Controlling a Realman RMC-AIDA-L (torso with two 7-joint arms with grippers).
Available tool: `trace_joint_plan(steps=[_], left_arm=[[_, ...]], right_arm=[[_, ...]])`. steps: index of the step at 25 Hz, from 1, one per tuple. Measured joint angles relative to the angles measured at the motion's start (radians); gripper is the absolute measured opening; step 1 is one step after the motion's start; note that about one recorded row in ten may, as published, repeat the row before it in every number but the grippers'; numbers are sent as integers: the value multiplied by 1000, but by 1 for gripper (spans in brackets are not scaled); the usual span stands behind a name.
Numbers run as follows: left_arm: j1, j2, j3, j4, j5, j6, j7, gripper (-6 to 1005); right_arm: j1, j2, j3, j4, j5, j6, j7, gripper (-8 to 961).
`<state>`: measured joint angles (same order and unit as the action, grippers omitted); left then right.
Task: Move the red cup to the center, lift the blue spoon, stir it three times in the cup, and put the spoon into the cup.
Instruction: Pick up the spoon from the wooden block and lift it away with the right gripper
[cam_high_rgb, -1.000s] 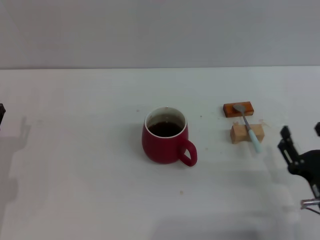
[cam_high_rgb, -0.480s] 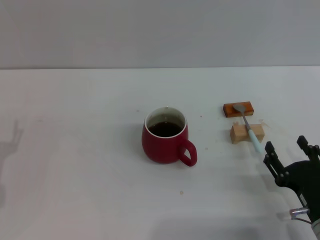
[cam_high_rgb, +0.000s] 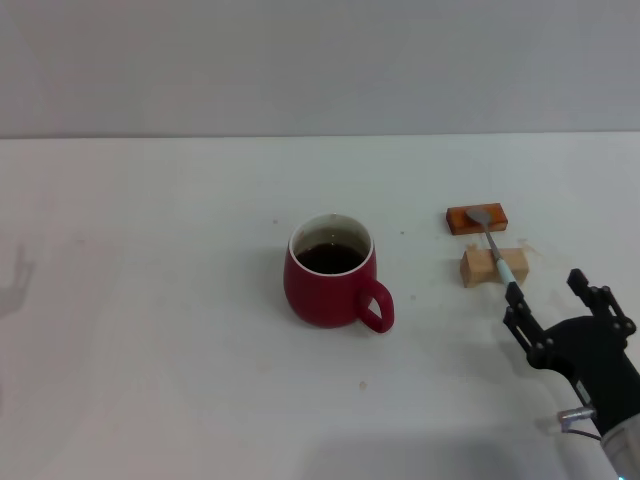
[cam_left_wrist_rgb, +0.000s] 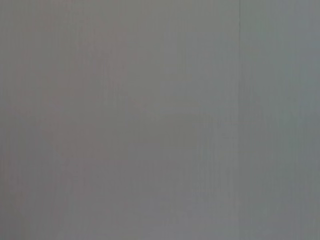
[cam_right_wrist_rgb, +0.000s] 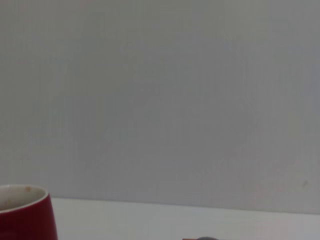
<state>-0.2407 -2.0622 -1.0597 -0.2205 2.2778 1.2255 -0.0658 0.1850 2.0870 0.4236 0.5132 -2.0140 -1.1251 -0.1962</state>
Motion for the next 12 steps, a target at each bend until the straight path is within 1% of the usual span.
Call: trace_joint_plan(steps=[3,12], left_arm=[[0,1,-1,1,0,0,2,845],[-5,2,-3,17,0,2,2,844]], right_arm=[[23,0,10,1,2,48,0,748],[71,1,1,1,62,99,0,746]])
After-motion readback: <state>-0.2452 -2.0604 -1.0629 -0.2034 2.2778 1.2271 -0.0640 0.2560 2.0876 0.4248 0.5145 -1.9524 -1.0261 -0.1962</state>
